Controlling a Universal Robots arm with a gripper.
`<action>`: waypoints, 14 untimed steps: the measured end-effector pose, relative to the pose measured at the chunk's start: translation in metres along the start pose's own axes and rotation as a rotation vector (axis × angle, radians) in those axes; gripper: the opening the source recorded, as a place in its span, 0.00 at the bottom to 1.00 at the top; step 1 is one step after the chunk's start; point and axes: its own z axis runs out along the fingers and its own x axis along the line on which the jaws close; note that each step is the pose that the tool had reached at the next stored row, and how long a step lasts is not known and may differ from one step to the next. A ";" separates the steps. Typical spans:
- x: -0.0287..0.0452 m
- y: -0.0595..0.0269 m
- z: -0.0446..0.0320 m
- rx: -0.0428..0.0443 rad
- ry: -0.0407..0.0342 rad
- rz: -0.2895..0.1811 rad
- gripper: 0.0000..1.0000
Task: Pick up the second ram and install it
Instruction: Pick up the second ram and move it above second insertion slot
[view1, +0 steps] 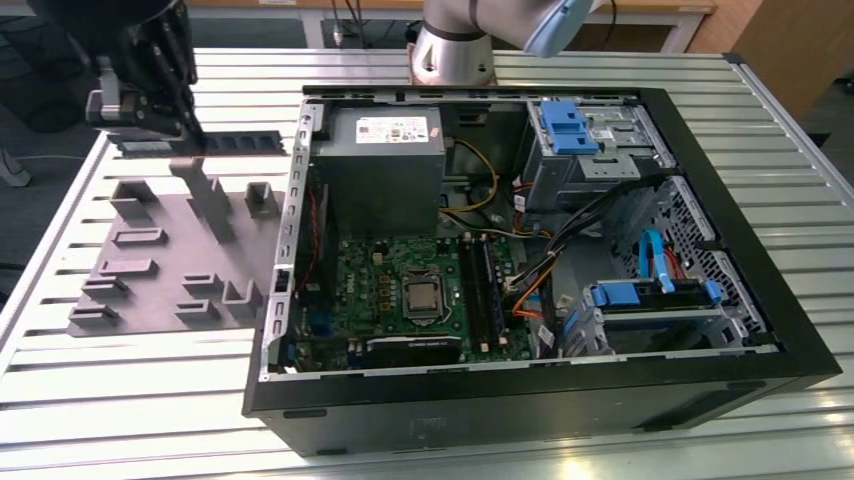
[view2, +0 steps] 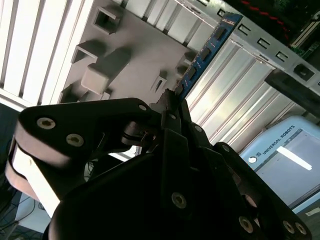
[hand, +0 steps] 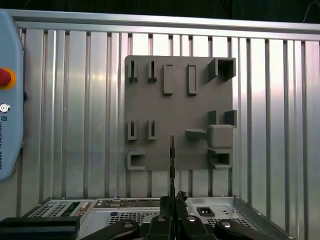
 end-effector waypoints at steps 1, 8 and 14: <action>0.0000 -0.0039 -0.0002 -0.0001 0.0001 0.000 0.14; -0.0003 -0.0310 -0.0008 -0.0001 0.0001 0.000 0.14; -0.0004 -0.0538 -0.0012 0.0000 0.0000 0.000 0.14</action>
